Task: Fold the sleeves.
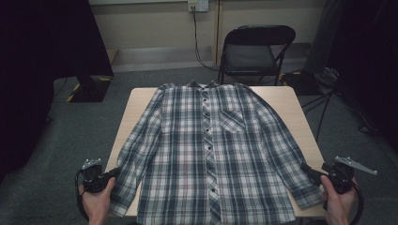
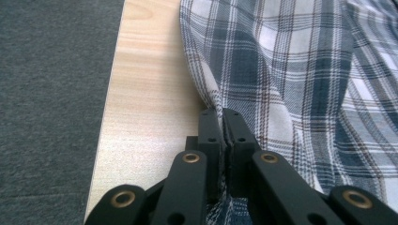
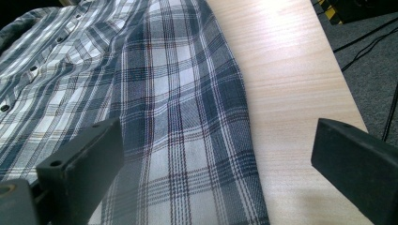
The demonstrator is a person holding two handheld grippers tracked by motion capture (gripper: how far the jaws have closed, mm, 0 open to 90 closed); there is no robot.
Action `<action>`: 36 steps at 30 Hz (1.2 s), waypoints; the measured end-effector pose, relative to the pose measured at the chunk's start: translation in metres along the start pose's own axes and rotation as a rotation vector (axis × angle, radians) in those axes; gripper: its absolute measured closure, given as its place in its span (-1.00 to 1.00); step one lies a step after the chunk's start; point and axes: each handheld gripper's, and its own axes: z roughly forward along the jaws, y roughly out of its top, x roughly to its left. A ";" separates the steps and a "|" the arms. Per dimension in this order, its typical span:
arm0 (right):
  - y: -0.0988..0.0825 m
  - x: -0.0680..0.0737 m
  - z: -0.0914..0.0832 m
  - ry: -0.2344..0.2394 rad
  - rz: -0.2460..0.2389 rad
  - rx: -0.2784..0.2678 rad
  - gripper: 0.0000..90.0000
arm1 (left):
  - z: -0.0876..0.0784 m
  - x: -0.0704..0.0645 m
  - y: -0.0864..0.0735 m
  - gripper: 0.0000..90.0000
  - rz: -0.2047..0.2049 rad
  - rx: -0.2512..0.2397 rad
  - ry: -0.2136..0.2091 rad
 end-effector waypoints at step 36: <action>0.000 -0.002 0.002 0.007 0.019 0.010 -0.95 | -0.021 -0.037 0.016 0.94 0.085 -0.114 -0.160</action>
